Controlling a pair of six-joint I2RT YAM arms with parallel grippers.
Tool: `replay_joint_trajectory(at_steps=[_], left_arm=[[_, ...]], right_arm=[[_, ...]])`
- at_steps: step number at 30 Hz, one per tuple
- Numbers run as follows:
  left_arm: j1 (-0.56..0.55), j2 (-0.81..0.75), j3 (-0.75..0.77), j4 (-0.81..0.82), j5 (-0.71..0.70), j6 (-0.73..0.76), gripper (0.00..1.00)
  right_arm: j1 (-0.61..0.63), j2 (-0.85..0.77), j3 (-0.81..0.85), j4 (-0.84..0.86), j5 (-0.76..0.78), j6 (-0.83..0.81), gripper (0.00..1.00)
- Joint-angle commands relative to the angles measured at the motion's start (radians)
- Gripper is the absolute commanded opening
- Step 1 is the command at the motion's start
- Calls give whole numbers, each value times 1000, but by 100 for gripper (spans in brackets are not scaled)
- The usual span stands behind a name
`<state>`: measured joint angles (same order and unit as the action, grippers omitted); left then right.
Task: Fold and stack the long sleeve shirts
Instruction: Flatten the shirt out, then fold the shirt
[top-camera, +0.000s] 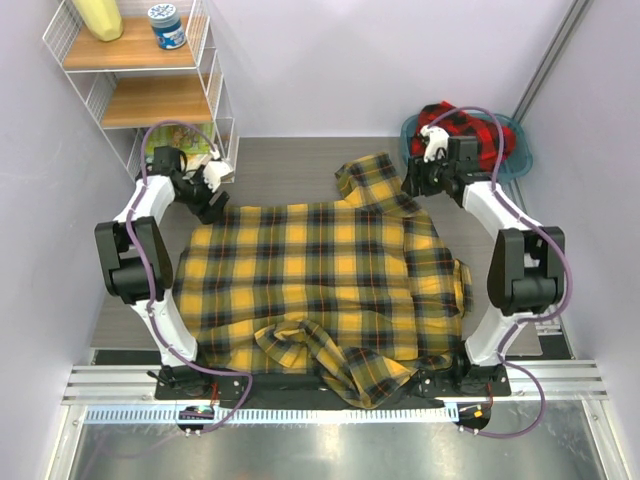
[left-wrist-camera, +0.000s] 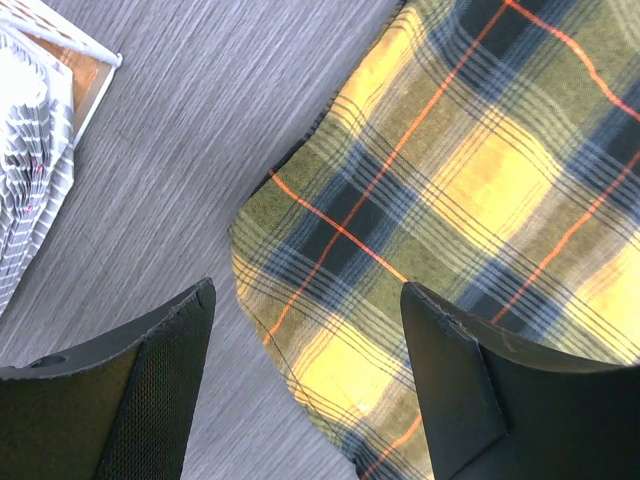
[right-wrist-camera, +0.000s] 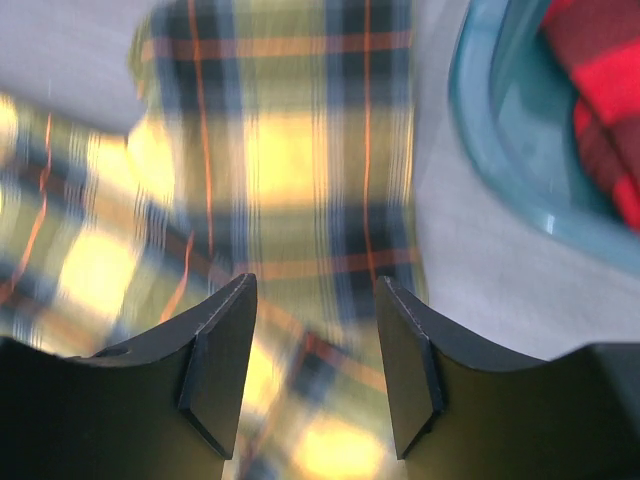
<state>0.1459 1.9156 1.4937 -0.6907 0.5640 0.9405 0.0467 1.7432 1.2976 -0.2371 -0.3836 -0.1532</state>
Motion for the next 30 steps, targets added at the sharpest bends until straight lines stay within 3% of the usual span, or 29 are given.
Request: replay_joint_trajectory(at_steps=[1,9,16,30], left_arm=[[3,-64,-33,108,16,-14,75],[4,-87,-102,158,-21,3,75],[4,-73,-107,178,-50,-8,75],[7,-61,-85,175,-72,-2,75]], right_arm=[[27,93,48,211,64,135,56],[50,200,-17,488,204,250,55],[62,256,-44,599,279,297,57],[68,375,164,349,253,334,65]])
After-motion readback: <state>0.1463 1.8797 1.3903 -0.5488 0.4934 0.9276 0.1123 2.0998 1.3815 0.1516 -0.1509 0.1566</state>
